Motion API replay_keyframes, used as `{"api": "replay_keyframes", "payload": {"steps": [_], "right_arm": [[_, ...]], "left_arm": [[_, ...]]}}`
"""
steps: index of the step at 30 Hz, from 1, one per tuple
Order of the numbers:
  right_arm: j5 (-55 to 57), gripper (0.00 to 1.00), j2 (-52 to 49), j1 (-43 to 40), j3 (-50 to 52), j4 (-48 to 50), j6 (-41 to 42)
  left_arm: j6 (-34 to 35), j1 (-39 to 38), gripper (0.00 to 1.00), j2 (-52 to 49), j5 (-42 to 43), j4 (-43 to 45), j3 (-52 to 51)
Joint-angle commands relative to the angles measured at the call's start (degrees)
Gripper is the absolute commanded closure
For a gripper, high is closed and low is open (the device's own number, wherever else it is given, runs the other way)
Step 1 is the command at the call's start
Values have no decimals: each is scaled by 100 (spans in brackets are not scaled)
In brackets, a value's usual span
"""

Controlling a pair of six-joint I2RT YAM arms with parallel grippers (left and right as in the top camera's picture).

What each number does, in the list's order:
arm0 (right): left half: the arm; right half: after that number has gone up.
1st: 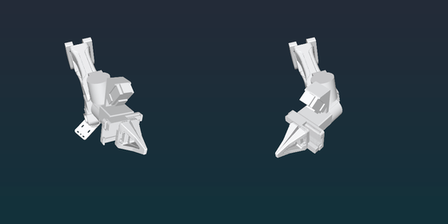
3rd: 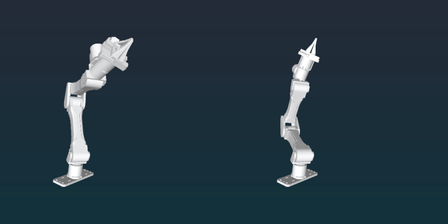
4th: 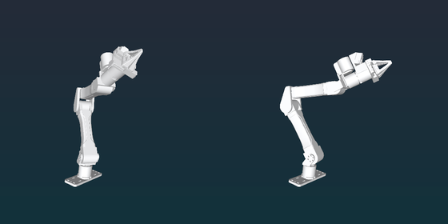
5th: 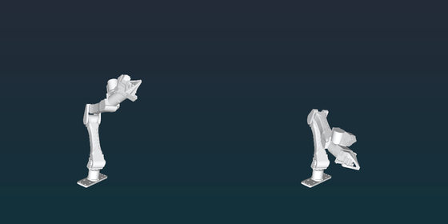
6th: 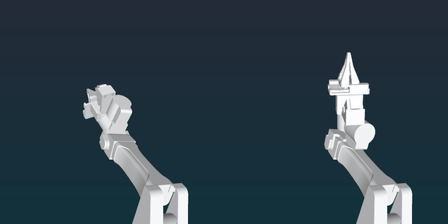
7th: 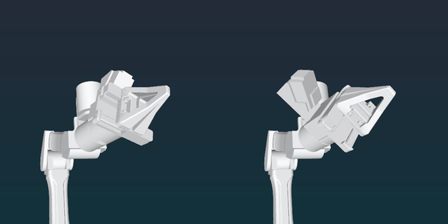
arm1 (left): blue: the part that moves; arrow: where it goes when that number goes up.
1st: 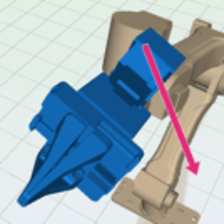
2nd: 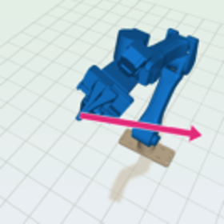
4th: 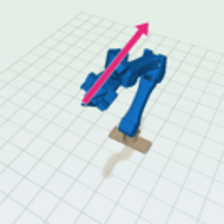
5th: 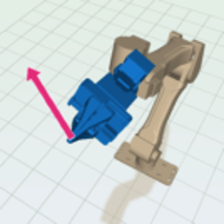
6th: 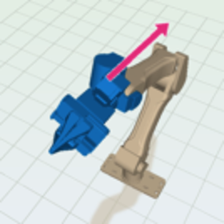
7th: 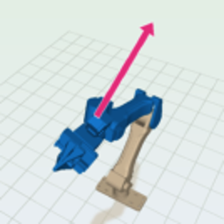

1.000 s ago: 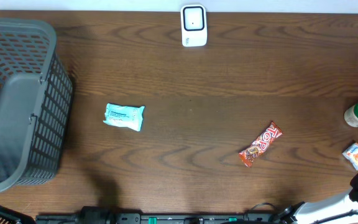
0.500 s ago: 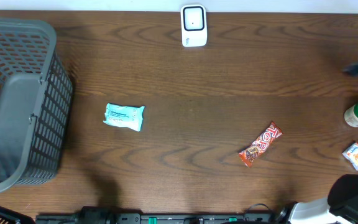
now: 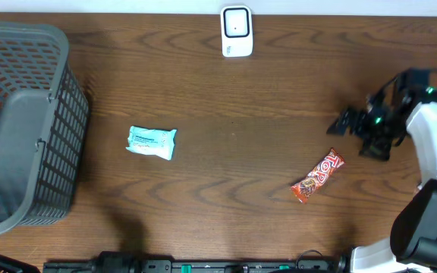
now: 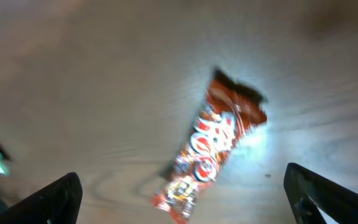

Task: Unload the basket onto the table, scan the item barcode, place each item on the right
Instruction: 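Swing the right gripper toward the red TOP snack bar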

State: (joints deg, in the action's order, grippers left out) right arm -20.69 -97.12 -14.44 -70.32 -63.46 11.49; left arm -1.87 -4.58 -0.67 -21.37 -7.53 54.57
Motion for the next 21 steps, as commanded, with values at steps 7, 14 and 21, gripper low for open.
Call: {"api": "replay_keyframes", "payload": {"steps": [7,14,21], "right_arm": [[501,1,9,107,1545,876,1366],[1097,22,9,439,2356,1941,2315],[922,93,9,1084,2465,3121,2649]], "left_arm": [[-105,17,16,50,-39,24,15],[-105,17,16,48,-39,24,13],[-105,17,16,50,-39,24,13]]}}
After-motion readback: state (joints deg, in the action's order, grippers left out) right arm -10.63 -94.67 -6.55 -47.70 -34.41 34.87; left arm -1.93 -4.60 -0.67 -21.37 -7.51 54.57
